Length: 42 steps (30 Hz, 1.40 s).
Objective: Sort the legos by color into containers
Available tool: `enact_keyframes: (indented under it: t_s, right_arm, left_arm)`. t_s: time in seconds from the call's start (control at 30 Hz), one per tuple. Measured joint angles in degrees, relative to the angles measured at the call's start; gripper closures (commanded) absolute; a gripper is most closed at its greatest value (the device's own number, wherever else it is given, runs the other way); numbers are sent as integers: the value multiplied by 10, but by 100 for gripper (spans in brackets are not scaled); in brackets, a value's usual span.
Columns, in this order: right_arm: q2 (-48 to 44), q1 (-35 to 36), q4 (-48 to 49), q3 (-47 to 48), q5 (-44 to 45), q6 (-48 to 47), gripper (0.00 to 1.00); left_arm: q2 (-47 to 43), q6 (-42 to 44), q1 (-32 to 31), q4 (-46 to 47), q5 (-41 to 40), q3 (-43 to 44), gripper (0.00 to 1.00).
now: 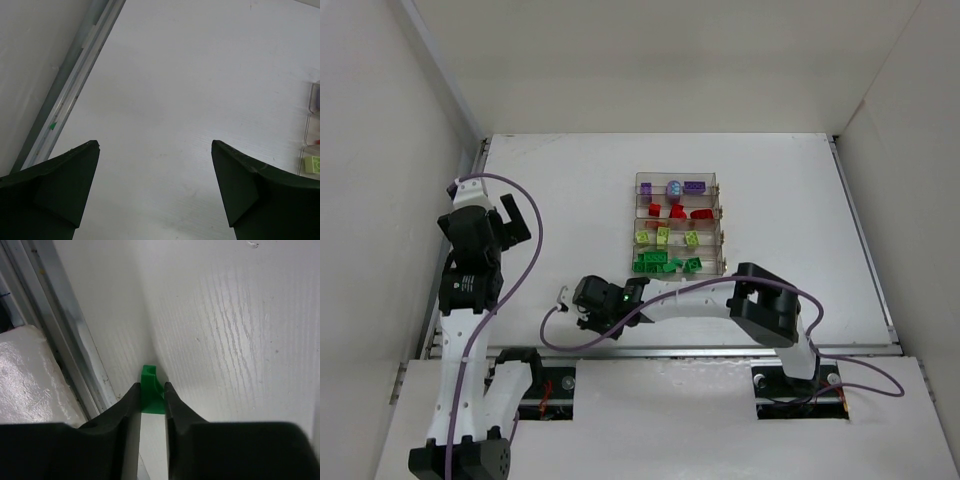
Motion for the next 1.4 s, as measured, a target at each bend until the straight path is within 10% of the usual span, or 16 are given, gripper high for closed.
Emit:
enact_keyframes:
  t_s: [0.03,0.37,0.67,1.0,1.2,1.4]
  right_arm:
    - [0,0,1,0,3,1,100]
    - [-49,-27,-1,-8,54,61,100]
    - [-251,-296,-1,-80,134,184,100]
    - [-343,-401,-48,-260,113,265,100]
    - [-366,-410,-40,-259,98,276,41]
    - [-370,-412,-70,-228,97,268,5]
  left_arm:
    - [0,0,1,0,2,0,7]
    - [0,0,1,0,6,-2,7]
    - [0,0,2,1,34,-2,7]
    - [1,1,2,4,51,-11,7]
    - [1,1,2,5,60,-11,7]
    - [1,1,2,5,62,-11,7]
